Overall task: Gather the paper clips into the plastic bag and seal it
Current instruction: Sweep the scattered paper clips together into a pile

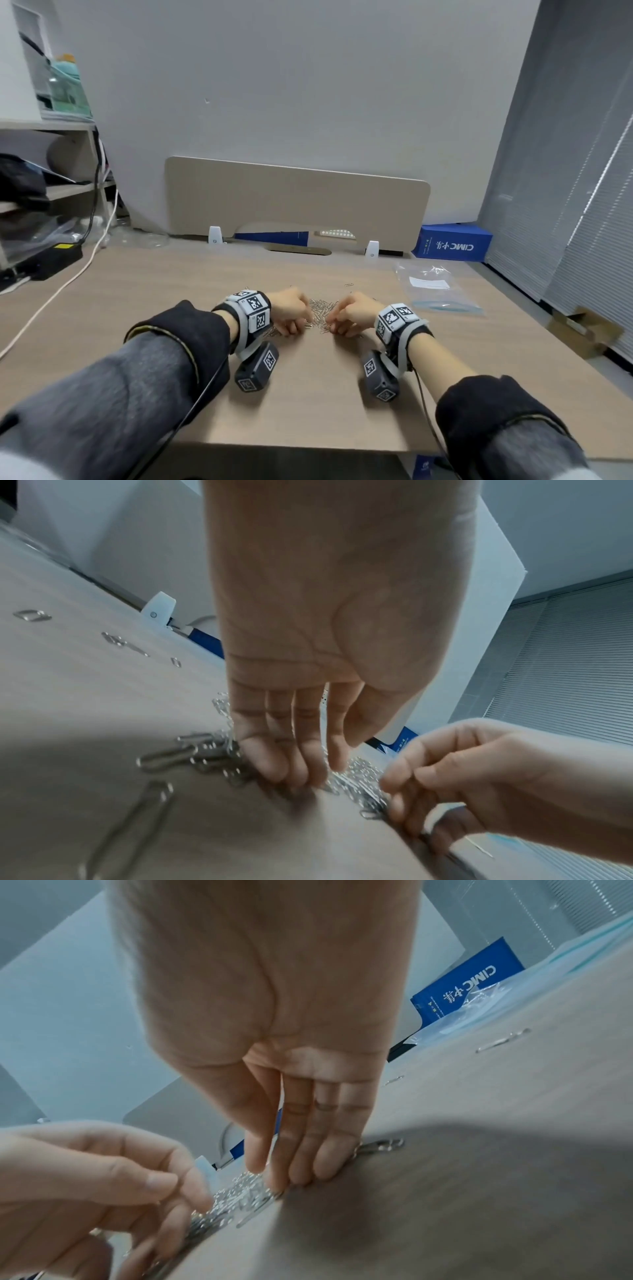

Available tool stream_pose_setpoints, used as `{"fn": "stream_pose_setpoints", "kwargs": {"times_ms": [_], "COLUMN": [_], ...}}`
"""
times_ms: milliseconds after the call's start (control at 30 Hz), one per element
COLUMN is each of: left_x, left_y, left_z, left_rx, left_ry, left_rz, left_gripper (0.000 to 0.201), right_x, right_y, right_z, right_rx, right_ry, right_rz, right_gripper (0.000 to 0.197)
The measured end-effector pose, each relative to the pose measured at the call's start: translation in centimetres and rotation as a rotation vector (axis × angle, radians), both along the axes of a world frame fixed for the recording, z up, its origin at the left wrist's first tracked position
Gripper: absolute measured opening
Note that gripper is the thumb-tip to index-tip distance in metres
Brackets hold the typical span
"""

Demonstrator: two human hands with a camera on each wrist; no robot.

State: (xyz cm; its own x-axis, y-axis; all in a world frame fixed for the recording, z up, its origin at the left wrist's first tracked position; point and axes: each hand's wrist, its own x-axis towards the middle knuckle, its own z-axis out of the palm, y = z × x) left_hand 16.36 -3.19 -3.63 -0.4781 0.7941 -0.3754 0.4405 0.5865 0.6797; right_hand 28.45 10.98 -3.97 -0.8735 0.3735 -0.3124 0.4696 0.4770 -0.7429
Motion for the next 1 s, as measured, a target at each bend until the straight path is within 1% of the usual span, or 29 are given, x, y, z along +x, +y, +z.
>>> {"fn": "stream_pose_setpoints", "kwargs": {"times_ms": [100,167,233,300,333,400,467,567,633,700,767,833,900,933,1000], "left_x": [-1.2,-1.7,-2.0,-2.0,-1.9,-1.7,-1.7,-1.9,-2.8,-4.1,-5.8,-7.3,-8.2,-8.2,-7.6], "left_y": [-1.0,-1.7,-2.4,-2.5,-2.3,-1.4,-0.3,0.0,-0.9,-2.5,-4.2,-5.8,-7.2,-7.7,-8.0], "left_z": [1.6,2.4,2.5,2.2,2.0,1.5,1.0,0.6,1.1,2.2,3.1,3.5,3.2,3.0,1.9], "left_rx": [-0.062,-0.215,-0.410,-0.534,-0.550,-0.479,-0.359,-0.179,-0.092,-0.032,0.015,0.039,0.001,-0.035,-0.144], "left_ry": [0.023,-0.037,-0.121,-0.128,-0.099,-0.013,0.048,0.099,0.118,0.151,0.224,0.349,0.452,0.465,0.429], "left_rz": [-0.066,-0.164,-0.264,-0.301,-0.293,-0.242,-0.183,-0.095,-0.057,0.007,0.153,0.290,0.355,0.368,0.343], "left_gripper": [0.013,0.023,0.027,0.028,0.029,0.029,0.029,0.024,0.016,0.010,0.009,0.019,0.028,0.027,0.021], "right_x": [0.7,1.6,2.4,2.9,2.8,2.3,1.4,0.2,-0.3,-0.6,-0.9,-1.3,-1.8,-2.0,-2.4], "right_y": [1.3,1.9,2.4,2.7,2.8,2.8,2.4,1.7,1.8,2.3,2.6,2.7,2.4,2.0,1.4], "right_z": [0.5,1.0,1.2,1.2,1.0,0.7,0.6,-0.1,-0.4,-0.4,0.0,0.2,0.0,-0.3,-0.8], "right_rx": [-0.014,-0.016,0.041,0.090,0.099,0.102,0.109,0.120,0.128,0.085,0.069,0.073,0.076,0.081,0.101], "right_ry": [-0.015,-0.116,-0.265,-0.371,-0.375,-0.312,-0.253,-0.155,-0.100,-0.059,-0.033,-0.005,0.000,-0.014,-0.038], "right_rz": [0.014,0.073,0.124,0.121,0.098,0.050,0.033,-0.016,-0.044,-0.070,-0.092,-0.118,-0.132,-0.130,-0.133], "right_gripper": [0.027,0.025,0.023,0.023,0.023,0.021,0.019,0.025,0.025,0.020,0.021,0.023,0.022,0.022,0.020]}}
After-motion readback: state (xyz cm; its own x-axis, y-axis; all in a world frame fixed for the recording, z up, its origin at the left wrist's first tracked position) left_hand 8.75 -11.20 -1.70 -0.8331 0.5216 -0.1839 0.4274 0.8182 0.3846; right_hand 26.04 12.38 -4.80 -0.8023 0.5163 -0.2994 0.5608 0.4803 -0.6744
